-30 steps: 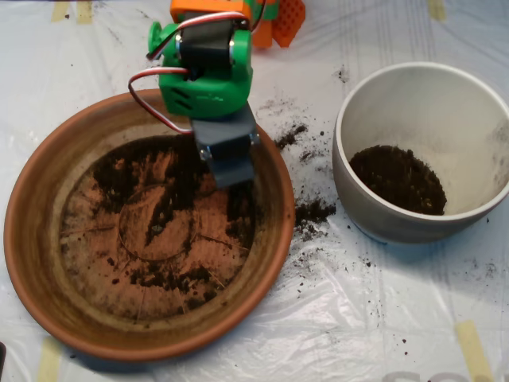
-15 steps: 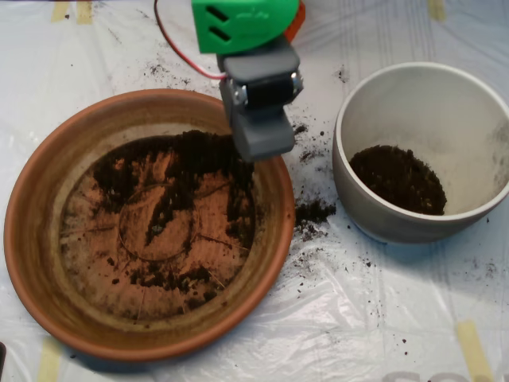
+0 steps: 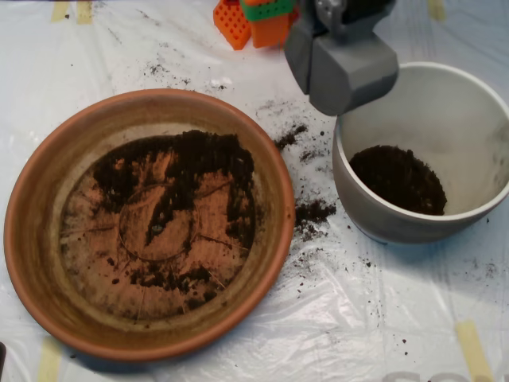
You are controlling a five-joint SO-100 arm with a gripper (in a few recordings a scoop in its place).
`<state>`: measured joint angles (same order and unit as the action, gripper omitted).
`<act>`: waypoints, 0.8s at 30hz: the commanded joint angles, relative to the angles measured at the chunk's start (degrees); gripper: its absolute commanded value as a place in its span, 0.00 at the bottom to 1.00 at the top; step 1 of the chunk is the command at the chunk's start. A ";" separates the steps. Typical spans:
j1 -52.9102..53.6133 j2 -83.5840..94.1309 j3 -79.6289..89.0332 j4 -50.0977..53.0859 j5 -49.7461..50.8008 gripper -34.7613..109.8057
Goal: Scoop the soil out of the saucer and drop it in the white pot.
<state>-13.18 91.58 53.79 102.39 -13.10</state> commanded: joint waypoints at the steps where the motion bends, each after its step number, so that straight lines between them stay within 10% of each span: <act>1: -4.39 -1.32 -4.39 -0.88 0.44 0.24; 24: -13.54 -6.42 2.37 -2.99 -4.31 0.24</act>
<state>-26.63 83.14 58.54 98.88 -16.70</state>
